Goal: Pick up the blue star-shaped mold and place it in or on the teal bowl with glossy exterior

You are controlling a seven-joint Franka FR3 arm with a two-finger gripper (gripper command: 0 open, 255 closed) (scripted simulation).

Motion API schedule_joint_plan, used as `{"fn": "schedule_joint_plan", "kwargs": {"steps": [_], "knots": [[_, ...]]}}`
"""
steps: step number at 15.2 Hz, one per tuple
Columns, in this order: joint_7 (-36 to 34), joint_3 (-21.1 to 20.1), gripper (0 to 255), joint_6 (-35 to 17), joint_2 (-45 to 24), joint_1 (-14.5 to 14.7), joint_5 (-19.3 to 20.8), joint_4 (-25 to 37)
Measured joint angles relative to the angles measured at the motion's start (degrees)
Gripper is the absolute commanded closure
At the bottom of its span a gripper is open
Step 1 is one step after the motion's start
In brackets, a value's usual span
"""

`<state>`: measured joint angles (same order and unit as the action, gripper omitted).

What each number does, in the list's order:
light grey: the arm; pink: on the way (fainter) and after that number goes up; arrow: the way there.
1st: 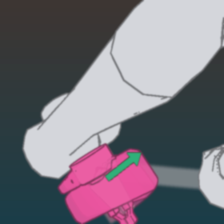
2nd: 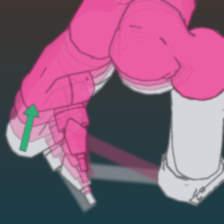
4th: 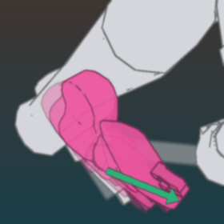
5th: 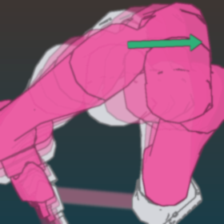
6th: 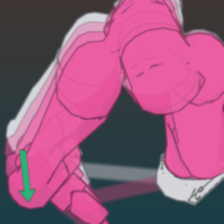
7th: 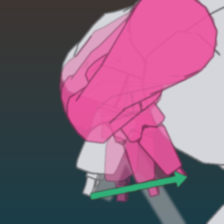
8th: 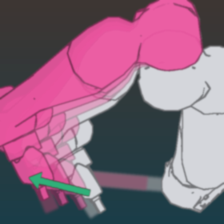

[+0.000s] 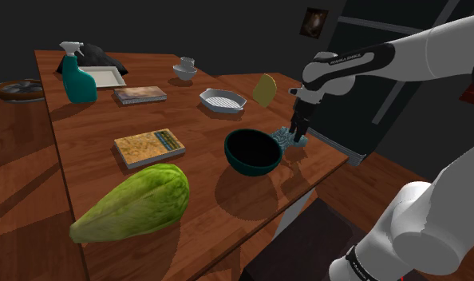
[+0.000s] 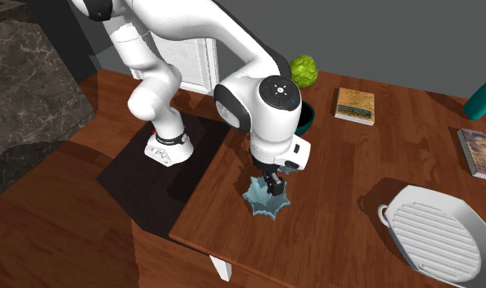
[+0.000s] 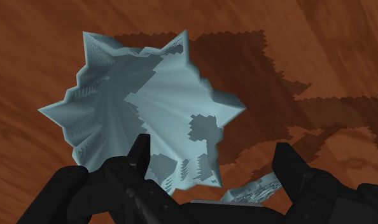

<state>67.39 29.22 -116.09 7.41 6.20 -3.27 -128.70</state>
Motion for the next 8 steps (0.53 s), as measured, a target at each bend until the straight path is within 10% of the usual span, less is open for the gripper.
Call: {"fn": "schedule_joint_plan", "kwargs": {"steps": [4, 5, 8], "knots": [[0.1, 0.0, 0, -0.2, -0.1, 0.0, -0.1, -0.1], [0.1, 0.0, 255, -0.2, -0.1, 0.0, -0.1, -0.1], [0.1, 0.0, 255, -0.2, -0.1, 0.0, -0.1, -0.1]]}}
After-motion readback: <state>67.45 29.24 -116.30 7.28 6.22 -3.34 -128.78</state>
